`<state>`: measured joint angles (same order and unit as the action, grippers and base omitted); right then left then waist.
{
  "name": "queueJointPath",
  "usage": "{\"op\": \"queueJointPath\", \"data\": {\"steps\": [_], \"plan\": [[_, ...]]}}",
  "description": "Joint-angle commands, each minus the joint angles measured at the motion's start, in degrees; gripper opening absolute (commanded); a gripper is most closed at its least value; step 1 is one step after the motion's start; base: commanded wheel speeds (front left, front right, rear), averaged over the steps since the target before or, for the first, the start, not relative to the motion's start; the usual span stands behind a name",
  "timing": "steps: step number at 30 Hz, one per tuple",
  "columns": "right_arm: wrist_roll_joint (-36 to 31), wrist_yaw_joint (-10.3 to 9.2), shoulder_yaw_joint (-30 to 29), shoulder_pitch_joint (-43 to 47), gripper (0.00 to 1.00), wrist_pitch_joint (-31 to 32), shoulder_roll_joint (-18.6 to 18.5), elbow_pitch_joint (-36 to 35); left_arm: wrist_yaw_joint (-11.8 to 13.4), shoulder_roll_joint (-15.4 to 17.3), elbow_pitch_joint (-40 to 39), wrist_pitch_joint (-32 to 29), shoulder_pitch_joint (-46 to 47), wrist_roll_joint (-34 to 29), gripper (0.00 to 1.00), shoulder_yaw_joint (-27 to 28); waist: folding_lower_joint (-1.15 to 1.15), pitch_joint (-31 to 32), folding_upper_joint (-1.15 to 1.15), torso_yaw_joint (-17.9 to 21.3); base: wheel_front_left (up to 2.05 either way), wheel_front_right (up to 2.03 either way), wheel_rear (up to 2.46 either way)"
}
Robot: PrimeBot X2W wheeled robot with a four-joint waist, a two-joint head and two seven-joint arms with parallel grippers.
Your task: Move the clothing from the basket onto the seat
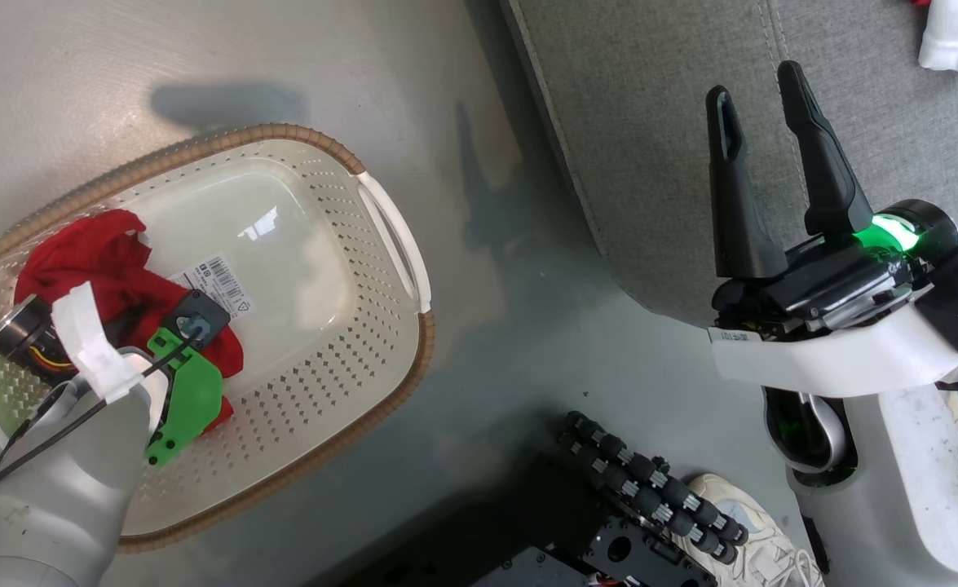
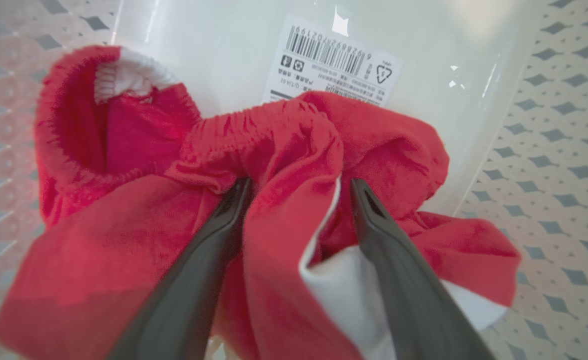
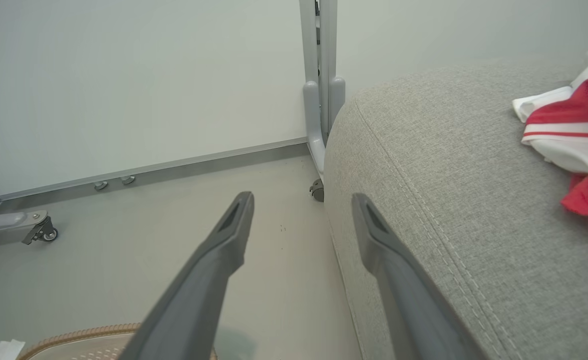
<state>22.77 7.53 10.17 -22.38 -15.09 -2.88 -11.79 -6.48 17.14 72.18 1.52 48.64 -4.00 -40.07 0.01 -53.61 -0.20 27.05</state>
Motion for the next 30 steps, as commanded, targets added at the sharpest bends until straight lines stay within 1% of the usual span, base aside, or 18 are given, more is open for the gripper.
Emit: {"op": "queueJointPath", "data": {"steps": [1,5,6,7,8,12,16,20,25,30], "plan": [[0.34,-0.08,-0.18,-0.41,1.00,-0.11,-0.02,-0.35,0.27,0.52,0.39,-1.34,1.06,-0.98,1.00,-0.98,-0.01,-0.19,0.20,0.06,0.00,0.00,0.00],[0.05,-0.08,-0.23,-0.60,1.00,-0.11,-0.02,-0.65,0.50,1.04,0.91,-4.06,1.99,-2.92,1.00,-3.47,-0.01,-0.42,0.20,0.16,0.00,0.00,0.00],[-0.10,-0.08,-0.26,-0.63,1.00,-0.11,-0.02,-0.73,0.63,1.15,0.98,-4.68,2.15,-2.93,0.77,-3.68,-0.01,-0.49,0.20,0.18,0.00,0.00,0.00],[-0.29,-0.08,-0.32,-0.64,1.00,-0.11,-0.02,-0.85,0.57,1.24,1.10,-5.35,2.22,-3.15,0.29,-3.96,-0.01,-0.54,0.20,0.17,0.00,0.00,0.00],[-0.48,-0.08,-0.41,-0.62,1.00,-0.11,-0.02,-0.91,0.67,1.28,1.16,-5.68,2.38,-3.36,0.00,-4.23,-0.01,-0.59,0.20,0.15,0.00,0.00,0.00],[-1.20,-0.08,-0.79,-0.47,1.00,-0.11,-0.02,-1.02,0.83,1.08,1.30,-6.85,3.15,-3.27,0.00,-4.94,-0.01,-0.48,0.20,-0.20,0.00,0.00,0.00],[-1.98,-0.08,-1.01,-0.44,1.00,-0.11,-0.02,-0.59,0.58,-0.63,1.25,-6.12,3.05,-2.95,0.00,-5.56,-0.01,0.79,0.20,-1.04,0.00,0.00,0.00],[-2.94,-0.08,-1.11,-0.34,1.00,-0.11,-0.03,-0.16,0.03,-3.96,0.80,-4.21,1.99,-2.12,0.00,-6.11,-0.01,3.27,0.20,-2.17,0.00,0.00,0.00],[-4.50,-0.08,-1.57,0.78,1.00,-0.11,-0.04,0.67,-0.29,-9.48,-0.21,-0.77,1.15,-0.69,0.00,-6.52,-0.01,7.49,0.20,-4.37,0.00,0.00,0.00],[-6.47,-0.08,-2.24,2.07,1.00,-0.11,-0.07,1.80,-0.56,-12.63,-1.50,4.51,0.04,1.51,0.00,-6.64,-0.01,12.11,0.20,-7.47,0.00,0.00,0.00]]}}
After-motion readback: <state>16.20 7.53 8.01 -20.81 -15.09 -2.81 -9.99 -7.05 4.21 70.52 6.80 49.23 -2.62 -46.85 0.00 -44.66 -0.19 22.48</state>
